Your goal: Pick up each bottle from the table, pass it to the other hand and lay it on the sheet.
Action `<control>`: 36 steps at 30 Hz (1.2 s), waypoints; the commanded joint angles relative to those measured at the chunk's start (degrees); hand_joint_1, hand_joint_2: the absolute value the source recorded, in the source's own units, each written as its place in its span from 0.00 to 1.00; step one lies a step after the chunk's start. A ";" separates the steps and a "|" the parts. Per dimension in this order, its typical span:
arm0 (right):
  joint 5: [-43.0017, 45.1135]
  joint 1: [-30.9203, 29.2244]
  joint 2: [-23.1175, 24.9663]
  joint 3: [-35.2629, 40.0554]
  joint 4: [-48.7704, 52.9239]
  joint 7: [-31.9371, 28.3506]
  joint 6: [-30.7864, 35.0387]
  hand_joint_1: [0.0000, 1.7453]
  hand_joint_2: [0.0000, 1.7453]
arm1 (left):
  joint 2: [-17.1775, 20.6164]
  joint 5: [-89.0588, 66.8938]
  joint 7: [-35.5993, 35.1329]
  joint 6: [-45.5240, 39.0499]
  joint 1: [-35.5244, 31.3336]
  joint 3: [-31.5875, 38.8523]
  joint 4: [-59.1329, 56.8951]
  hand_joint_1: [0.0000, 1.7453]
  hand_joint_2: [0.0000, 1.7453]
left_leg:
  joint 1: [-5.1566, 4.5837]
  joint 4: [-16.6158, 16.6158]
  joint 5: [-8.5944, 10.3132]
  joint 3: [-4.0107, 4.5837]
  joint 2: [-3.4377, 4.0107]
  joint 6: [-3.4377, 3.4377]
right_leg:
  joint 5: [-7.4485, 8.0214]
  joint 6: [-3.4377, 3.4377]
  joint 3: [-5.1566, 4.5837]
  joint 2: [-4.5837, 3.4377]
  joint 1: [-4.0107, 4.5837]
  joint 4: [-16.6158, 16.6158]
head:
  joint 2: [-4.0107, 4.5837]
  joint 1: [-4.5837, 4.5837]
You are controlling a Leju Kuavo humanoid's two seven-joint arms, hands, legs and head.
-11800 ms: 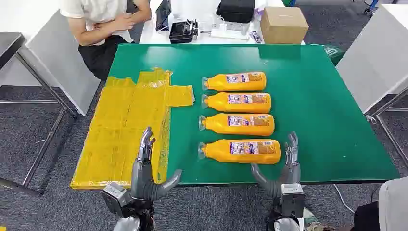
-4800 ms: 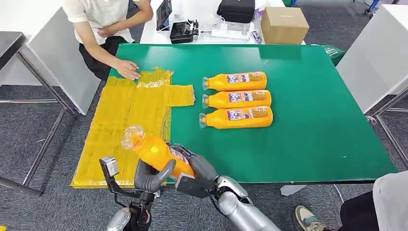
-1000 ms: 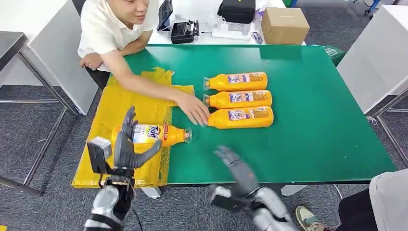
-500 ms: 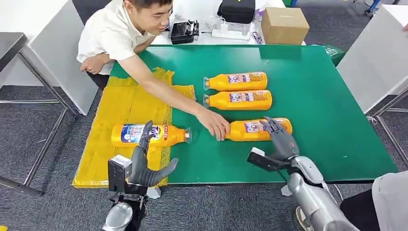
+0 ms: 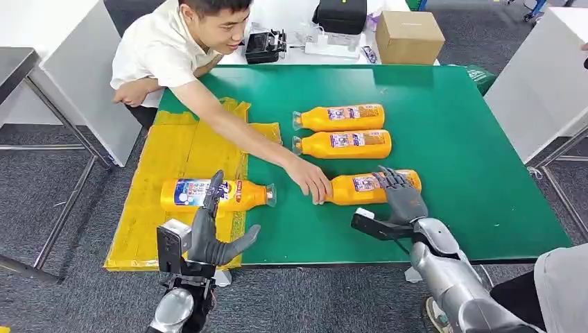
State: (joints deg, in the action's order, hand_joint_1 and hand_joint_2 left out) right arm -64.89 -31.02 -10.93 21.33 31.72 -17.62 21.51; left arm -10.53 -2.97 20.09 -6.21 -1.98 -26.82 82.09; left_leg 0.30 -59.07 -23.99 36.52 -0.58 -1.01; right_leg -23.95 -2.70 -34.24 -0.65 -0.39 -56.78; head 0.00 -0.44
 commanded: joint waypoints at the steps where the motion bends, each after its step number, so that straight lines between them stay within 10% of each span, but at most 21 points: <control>1: -11.12 -5.84 0.11 11.46 -8.88 11.57 -2.83 0.00 1.00 | 1.86 0.22 -0.89 -0.64 -1.28 -0.29 -2.13 0.00 1.00 | -0.01 0.07 0.00 -0.21 0.08 0.03 | 0.02 0.05 0.17 0.00 0.00 0.06 | 0.00 0.00; 18: -13.18 -8.24 0.83 12.42 -8.95 13.87 -4.42 0.00 1.00 | 1.50 1.51 -2.56 -0.07 -1.65 -0.05 -2.46 0.00 1.00 | -0.04 0.10 0.11 -0.32 0.05 -0.06 | 0.11 -0.01 0.30 0.05 -0.01 0.09 | 0.00 -0.02; 26: -9.52 -7.44 0.42 10.53 -12.82 16.22 -19.26 0.00 1.00 | 1.80 3.44 -2.98 0.04 -1.22 0.69 -2.69 0.00 1.00 | -0.01 0.08 0.11 -0.34 -0.04 -0.08 | 0.09 -0.04 0.35 0.10 0.01 0.10 | 0.00 -0.02; 28: -8.79 -6.76 -0.19 9.82 -13.16 16.66 -20.34 0.94 1.00 | 1.79 3.46 -2.83 -0.27 -1.11 1.07 -3.33 0.00 1.00 | 0.00 0.15 0.14 -0.45 -0.15 -0.07 | 0.09 -0.02 0.46 0.23 0.02 0.18 | 0.00 -0.02; 36: -4.15 -2.14 -5.66 5.40 -12.46 12.93 -17.73 1.00 1.00 | 2.72 4.23 -1.69 -0.27 -1.09 1.72 -2.10 0.00 1.00 | 0.04 0.16 0.08 -0.85 -0.54 -0.15 | -0.12 0.05 0.35 0.59 0.06 0.35 | 0.00 -0.02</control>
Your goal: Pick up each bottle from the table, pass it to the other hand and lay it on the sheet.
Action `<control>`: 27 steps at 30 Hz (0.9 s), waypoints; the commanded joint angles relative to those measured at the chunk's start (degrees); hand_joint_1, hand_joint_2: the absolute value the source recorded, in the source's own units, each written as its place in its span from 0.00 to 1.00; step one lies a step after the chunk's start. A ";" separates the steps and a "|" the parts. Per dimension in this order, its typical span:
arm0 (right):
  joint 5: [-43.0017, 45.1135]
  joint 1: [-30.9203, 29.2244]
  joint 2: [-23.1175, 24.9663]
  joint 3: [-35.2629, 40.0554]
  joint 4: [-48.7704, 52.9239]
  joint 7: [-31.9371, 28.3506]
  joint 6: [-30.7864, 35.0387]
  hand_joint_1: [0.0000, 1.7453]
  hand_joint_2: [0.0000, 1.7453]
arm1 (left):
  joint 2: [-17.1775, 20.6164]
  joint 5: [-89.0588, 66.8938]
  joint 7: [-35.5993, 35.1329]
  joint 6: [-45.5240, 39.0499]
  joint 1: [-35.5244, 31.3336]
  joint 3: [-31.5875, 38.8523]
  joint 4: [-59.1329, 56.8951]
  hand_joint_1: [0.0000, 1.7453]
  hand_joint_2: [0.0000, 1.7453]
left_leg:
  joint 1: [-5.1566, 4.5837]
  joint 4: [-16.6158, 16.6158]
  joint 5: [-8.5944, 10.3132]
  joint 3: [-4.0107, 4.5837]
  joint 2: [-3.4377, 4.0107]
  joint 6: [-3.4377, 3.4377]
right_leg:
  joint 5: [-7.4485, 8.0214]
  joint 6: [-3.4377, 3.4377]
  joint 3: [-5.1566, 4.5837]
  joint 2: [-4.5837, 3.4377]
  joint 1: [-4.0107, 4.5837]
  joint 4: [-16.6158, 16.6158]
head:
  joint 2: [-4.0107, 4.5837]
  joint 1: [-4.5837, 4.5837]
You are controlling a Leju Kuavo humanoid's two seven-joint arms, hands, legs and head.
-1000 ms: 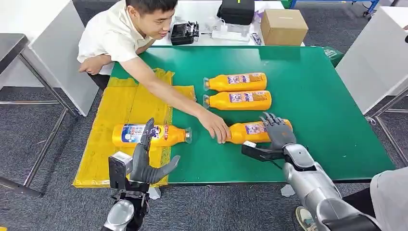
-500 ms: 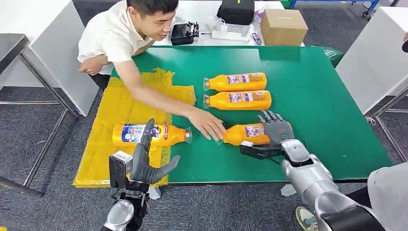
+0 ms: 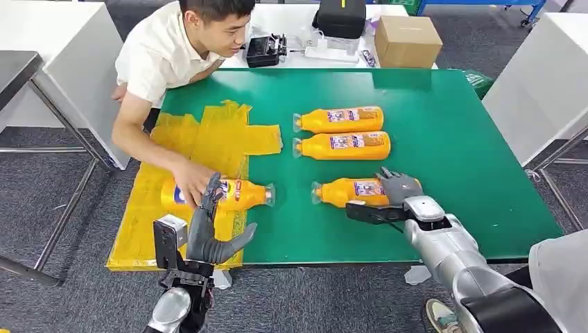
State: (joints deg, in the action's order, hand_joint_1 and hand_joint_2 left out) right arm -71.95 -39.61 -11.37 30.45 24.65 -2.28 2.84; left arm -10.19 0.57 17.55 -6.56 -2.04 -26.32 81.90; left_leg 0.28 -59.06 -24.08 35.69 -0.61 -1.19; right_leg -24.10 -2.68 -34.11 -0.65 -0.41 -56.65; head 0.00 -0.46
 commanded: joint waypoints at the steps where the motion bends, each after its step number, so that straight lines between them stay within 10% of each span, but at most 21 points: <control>1: 2.94 6.44 -5.34 -3.74 -5.39 -2.52 0.94 1.00 1.00 | 2.40 0.69 0.85 0.09 -0.97 1.22 -1.84 0.00 1.00 | 0.06 0.12 0.15 -0.04 -0.54 -0.01 | -0.01 0.04 0.26 0.53 0.07 0.18 | 0.00 -0.02; 12: 15.46 14.84 -6.18 -13.04 2.90 -18.07 9.13 1.00 1.00 | 2.01 1.41 0.68 0.17 -1.33 1.54 -2.87 0.00 1.00 | 0.08 0.16 0.09 -0.14 -0.94 -0.09 | -0.03 -0.19 0.73 0.91 0.10 0.47 | 0.00 0.00; 27: 42.79 21.95 8.96 -16.75 27.85 -32.87 -4.72 1.00 1.00 | 3.70 23.82 -5.82 9.89 0.48 -5.51 -8.87 0.00 1.00 | 0.20 0.12 -0.24 -0.26 0.37 -0.02 | 0.23 0.00 0.99 -0.33 0.23 0.41 | 0.00 0.00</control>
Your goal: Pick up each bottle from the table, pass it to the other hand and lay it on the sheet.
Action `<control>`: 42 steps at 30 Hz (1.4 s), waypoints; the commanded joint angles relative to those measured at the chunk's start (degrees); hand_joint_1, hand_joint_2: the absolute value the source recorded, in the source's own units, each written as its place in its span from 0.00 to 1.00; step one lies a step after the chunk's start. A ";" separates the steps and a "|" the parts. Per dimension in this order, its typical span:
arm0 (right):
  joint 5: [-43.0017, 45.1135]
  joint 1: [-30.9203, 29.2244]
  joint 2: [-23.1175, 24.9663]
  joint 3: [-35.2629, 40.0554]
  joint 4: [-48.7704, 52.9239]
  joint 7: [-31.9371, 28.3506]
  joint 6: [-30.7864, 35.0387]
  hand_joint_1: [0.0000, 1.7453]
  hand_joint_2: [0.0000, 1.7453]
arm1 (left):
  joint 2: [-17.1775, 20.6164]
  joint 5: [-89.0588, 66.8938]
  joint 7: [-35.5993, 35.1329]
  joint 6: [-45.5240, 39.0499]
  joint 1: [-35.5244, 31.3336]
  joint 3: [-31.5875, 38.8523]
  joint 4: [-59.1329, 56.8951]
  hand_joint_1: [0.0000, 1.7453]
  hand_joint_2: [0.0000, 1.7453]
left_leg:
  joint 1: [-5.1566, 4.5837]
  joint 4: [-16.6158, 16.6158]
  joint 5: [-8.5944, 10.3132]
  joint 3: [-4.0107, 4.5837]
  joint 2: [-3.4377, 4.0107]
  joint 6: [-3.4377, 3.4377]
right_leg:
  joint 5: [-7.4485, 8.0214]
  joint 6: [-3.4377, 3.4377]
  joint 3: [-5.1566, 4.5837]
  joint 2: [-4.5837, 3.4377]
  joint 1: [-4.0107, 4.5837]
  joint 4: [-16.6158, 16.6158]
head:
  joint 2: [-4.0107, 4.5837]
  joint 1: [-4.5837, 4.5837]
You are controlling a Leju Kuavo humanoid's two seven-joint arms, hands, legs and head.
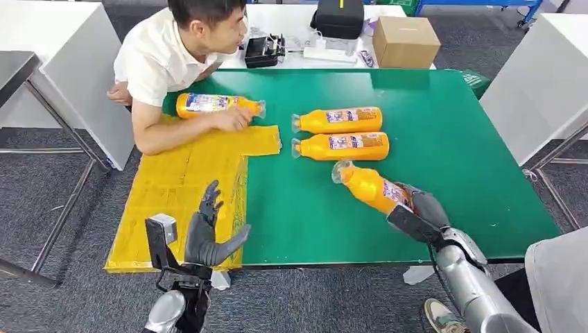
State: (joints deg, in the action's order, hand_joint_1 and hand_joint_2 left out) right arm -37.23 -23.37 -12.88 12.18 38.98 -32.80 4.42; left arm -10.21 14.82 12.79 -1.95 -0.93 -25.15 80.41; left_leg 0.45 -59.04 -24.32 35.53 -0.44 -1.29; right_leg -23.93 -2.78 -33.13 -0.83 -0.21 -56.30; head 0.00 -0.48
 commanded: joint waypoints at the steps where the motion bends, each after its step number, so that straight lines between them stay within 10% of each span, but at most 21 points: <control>1: 8.94 5.71 11.21 2.92 15.22 -2.73 -6.82 1.00 1.00 | 4.29 9.65 -0.66 6.18 -1.00 -7.74 -7.48 0.00 1.00 | 0.03 0.17 0.03 -0.11 0.37 0.12 | 0.10 0.15 -0.05 -0.28 0.04 0.09 | 0.00 0.02; 41: 15.76 1.36 21.37 24.99 5.21 -1.14 -9.07 1.00 1.00 | 0.69 12.05 2.83 3.01 -8.42 -9.59 -7.54 0.01 1.00 | 0.14 0.04 0.23 0.95 -0.08 0.18 | -0.02 0.06 -0.92 0.13 0.10 -0.16 | 0.00 0.02; 42: 16.17 1.22 21.29 25.60 4.93 -1.30 -9.30 1.00 1.00 | 0.80 12.54 3.26 3.56 -8.42 -9.71 -7.36 0.99 1.00 | 0.10 0.07 0.21 0.85 -0.08 0.19 | -0.05 0.08 -0.83 0.16 0.08 -0.17 | 0.00 0.00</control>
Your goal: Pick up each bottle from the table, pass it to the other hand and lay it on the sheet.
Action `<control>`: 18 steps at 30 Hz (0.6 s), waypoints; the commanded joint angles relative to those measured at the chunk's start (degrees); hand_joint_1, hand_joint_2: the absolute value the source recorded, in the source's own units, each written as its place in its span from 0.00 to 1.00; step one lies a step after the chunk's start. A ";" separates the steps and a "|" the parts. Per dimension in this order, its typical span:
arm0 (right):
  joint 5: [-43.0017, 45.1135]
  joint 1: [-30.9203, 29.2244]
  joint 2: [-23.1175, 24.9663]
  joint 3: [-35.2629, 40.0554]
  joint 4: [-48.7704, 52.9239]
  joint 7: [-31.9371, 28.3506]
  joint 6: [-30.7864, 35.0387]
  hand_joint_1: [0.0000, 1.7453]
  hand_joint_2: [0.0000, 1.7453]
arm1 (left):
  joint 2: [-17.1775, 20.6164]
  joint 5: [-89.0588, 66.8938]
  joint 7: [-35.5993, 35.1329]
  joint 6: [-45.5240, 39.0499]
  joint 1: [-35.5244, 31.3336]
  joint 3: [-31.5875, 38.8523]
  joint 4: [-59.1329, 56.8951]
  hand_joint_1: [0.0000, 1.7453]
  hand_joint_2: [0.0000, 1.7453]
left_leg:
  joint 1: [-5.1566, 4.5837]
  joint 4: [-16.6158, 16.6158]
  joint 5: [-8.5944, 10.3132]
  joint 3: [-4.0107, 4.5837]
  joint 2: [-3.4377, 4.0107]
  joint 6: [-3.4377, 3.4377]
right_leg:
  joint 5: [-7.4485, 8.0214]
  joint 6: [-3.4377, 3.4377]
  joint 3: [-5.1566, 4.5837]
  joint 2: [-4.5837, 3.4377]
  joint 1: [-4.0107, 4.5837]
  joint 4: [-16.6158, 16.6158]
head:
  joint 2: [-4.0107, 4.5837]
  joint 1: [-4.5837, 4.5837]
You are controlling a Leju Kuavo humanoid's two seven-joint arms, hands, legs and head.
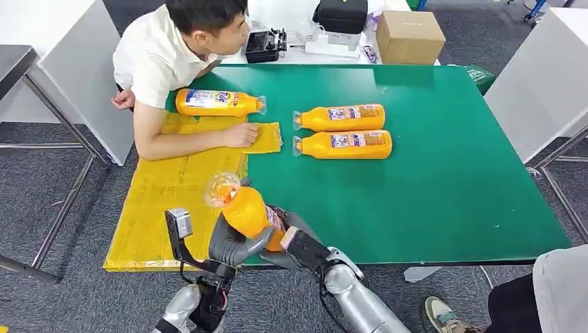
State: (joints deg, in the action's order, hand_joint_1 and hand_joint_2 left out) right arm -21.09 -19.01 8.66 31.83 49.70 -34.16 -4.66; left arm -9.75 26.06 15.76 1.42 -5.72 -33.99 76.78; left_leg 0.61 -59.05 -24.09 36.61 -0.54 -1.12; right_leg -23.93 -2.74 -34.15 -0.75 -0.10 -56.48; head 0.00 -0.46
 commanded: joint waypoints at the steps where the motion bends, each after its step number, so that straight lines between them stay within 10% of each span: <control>1: 0.32 -3.08 -0.28 5.98 -5.82 -0.01 -0.19 1.00 1.00 | 0.36 1.41 0.53 0.42 -3.60 -0.89 -3.61 1.00 1.00 | -0.02 0.05 -0.01 -0.14 0.02 0.02 | -0.02 0.04 0.13 0.05 0.00 0.03 | 0.00 0.00; 2: 0.63 -2.98 -0.34 5.95 -5.88 -0.03 -0.15 0.94 1.00 | 0.45 1.46 1.00 0.83 -3.46 -0.91 -3.15 1.00 1.00 | -0.04 0.07 -0.03 -0.24 0.05 0.03 | -0.04 0.06 0.21 0.06 -0.02 0.03 | 0.00 0.00; 4: 1.68 -2.64 -0.35 5.40 -5.88 0.18 -0.26 0.16 1.00 | 0.71 1.64 1.42 1.32 -3.07 -0.72 -2.52 1.00 1.00 | -0.05 0.08 -0.04 -0.27 0.00 0.04 | -0.07 0.07 0.24 0.11 -0.03 0.02 | 0.00 0.00; 11: 3.16 -1.49 -0.50 4.36 -4.85 0.52 -0.13 0.00 1.00 | 1.06 1.75 2.51 1.46 -2.20 0.67 -0.90 1.00 1.00 | -0.05 0.06 -0.05 -0.22 0.04 0.02 | -0.06 0.04 0.18 0.06 -0.03 0.02 | 0.00 0.00; 12: 3.29 -1.01 -0.70 4.18 -4.13 0.55 0.30 0.00 0.00 | 1.33 1.80 2.87 1.23 -2.01 1.60 -0.30 1.00 1.00 | -0.01 0.05 -0.03 -0.16 0.02 0.02 | -0.04 0.04 0.13 0.07 0.01 0.04 | 0.00 0.00; 18: -3.45 6.12 -3.71 3.83 8.36 1.39 11.91 0.00 0.00 | 3.58 -10.70 5.16 -10.89 -1.45 11.66 -0.24 1.00 1.00 | -0.02 0.12 -0.04 -0.27 0.04 0.05 | -0.06 0.07 0.23 0.07 0.00 0.07 | 0.00 -0.02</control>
State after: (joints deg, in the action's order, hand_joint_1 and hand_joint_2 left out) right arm -18.91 -18.69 8.55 34.23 48.31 -33.70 -2.16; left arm -9.53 27.34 18.60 1.22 -5.99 -31.65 77.11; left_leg 0.62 -59.05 -24.09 36.62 -0.53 -1.12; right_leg -23.93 -2.74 -34.17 -0.75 -0.09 -56.48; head 0.00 -0.48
